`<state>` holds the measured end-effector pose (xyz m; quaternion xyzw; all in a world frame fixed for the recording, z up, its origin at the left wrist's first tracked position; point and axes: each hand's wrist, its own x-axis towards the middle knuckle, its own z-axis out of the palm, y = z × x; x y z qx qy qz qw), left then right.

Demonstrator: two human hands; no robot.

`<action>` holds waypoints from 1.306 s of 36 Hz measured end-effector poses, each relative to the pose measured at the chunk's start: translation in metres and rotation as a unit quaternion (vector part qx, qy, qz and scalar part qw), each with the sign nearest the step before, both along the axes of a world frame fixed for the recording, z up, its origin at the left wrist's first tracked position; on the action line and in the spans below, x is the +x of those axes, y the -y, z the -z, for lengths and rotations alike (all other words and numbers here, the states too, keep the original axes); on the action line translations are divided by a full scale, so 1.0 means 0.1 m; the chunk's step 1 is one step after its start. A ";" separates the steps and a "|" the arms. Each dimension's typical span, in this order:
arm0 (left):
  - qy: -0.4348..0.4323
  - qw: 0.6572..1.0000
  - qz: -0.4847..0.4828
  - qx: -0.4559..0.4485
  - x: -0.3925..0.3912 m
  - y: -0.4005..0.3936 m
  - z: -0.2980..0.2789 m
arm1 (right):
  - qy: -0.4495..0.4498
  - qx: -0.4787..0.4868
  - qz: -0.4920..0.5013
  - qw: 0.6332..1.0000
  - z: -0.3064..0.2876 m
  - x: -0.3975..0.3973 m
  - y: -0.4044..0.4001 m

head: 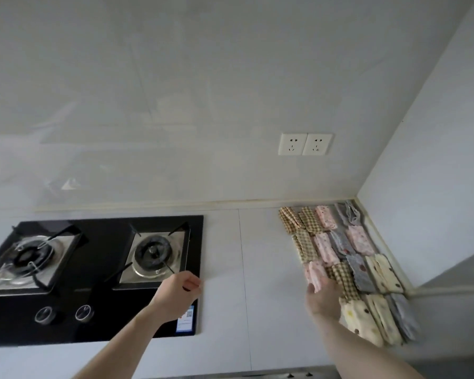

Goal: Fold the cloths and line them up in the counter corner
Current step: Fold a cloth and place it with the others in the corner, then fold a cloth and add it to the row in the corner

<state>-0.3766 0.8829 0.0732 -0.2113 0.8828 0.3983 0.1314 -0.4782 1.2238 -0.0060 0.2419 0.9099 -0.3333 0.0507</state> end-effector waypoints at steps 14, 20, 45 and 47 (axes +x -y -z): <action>-0.032 0.991 -0.127 -0.008 1.70 1.09 -0.41 | -0.089 -0.126 -0.330 0.931 -0.55 1.23 2.34; -0.042 0.975 -0.212 -0.043 2.80 1.84 -0.48 | -0.078 -0.189 -0.453 0.868 -0.82 2.01 3.50; -0.065 0.898 -0.423 -0.099 4.53 4.52 -0.53 | 0.029 -0.192 -0.706 0.681 -1.02 3.11 7.11; -0.079 0.891 -0.431 -0.117 4.49 4.87 -0.62 | 0.014 -0.199 -0.715 0.670 -1.12 3.05 7.52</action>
